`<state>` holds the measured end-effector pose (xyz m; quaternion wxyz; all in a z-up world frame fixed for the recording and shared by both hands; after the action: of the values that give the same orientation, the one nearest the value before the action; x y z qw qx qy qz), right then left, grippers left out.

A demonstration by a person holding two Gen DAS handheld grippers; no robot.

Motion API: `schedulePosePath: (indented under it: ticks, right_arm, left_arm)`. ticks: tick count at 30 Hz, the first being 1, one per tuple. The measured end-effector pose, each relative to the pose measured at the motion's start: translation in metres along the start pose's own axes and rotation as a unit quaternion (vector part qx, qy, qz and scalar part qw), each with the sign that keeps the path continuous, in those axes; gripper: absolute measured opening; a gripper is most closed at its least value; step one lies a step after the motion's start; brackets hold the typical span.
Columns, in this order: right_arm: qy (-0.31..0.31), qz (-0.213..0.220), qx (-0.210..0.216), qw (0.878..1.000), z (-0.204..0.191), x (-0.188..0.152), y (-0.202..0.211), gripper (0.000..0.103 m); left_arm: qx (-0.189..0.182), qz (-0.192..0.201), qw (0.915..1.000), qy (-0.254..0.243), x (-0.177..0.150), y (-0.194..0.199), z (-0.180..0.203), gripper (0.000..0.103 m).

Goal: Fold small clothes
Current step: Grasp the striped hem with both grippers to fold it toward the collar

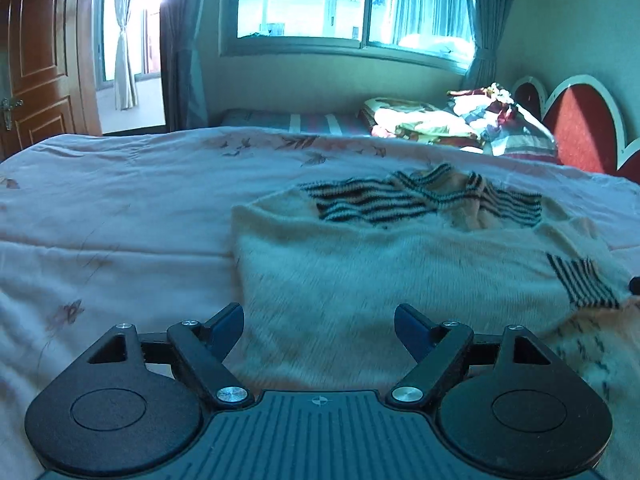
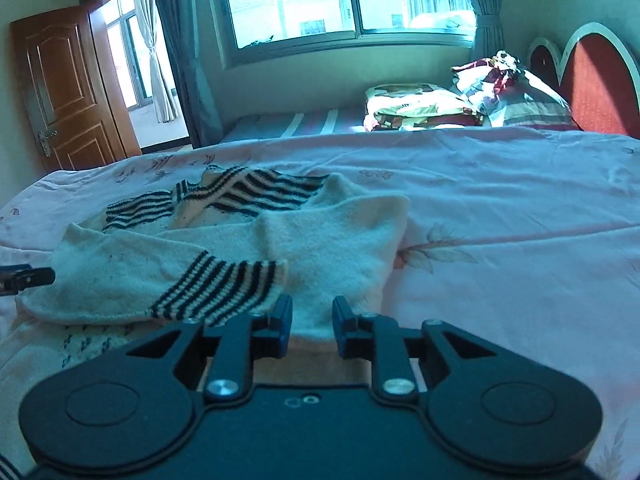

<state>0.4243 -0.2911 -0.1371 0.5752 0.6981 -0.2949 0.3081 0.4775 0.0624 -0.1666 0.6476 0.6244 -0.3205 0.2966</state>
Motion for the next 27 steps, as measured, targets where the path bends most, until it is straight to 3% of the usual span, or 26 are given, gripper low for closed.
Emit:
schedulePosePath:
  ticks: [3, 5, 7, 11, 13, 14, 15, 18, 23, 27]
  right_arm:
    - [-0.031, -0.010, 0.003, 0.999, 0.011, -0.009, 0.017, 0.026]
    - [-0.046, -0.017, 0.007, 0.999, 0.016, -0.017, 0.031, 0.028]
    - [-0.059, -0.026, 0.011, 0.998, 0.022, -0.028, 0.044, 0.037]
    - [-0.103, -0.056, 0.044, 0.992, 0.026, -0.056, 0.071, 0.039]
    - [-0.130, -0.079, 0.068, 0.986, 0.023, -0.073, 0.082, 0.039]
    - [-0.138, -0.088, 0.078, 0.983, 0.020, -0.081, 0.087, 0.039]
    - [-0.145, -0.099, 0.087, 0.981, 0.015, -0.090, 0.094, 0.039]
    - [-0.161, -0.132, 0.107, 0.972, 0.001, -0.116, 0.111, 0.039]
    - [-0.198, -0.154, 0.138, 0.958, -0.016, -0.150, 0.143, 0.039]
    - [-0.236, -0.160, 0.166, 0.944, -0.023, -0.167, 0.158, 0.039]
  left_arm:
    - [0.003, -0.011, 0.9999, 0.007, -0.019, 0.018, -0.001, 0.082]
    - [-0.010, -0.027, 0.9994, 0.016, -0.032, 0.026, 0.000, 0.082]
    - [-0.026, -0.041, 0.9986, 0.018, -0.045, 0.034, 0.003, 0.082]
    - [-0.057, -0.046, 0.9973, 0.009, -0.061, 0.058, 0.009, 0.082]
    - [-0.072, -0.051, 0.9960, 0.014, -0.070, 0.073, 0.010, 0.074]
    - [-0.075, -0.059, 0.9952, 0.018, -0.076, 0.081, 0.008, 0.061]
    - [-0.075, -0.068, 0.9946, 0.021, -0.083, 0.088, 0.006, 0.057]
    - [-0.095, -0.080, 0.9909, 0.052, -0.104, 0.118, -0.002, 0.056]
    - [-0.161, -0.121, 0.9719, 0.121, -0.151, 0.167, -0.008, 0.056]
    - [-0.240, -0.143, 0.9332, 0.226, -0.182, 0.189, -0.006, 0.056]
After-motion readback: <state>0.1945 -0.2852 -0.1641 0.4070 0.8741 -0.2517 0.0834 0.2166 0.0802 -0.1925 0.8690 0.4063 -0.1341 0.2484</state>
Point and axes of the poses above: each gripper's, at about its wrist camera, not at the fingertips, and y roughly against the way its jaws point, z to its right, x to its top, the point moved 9 cm from there along -y, roughly the way its jaws point
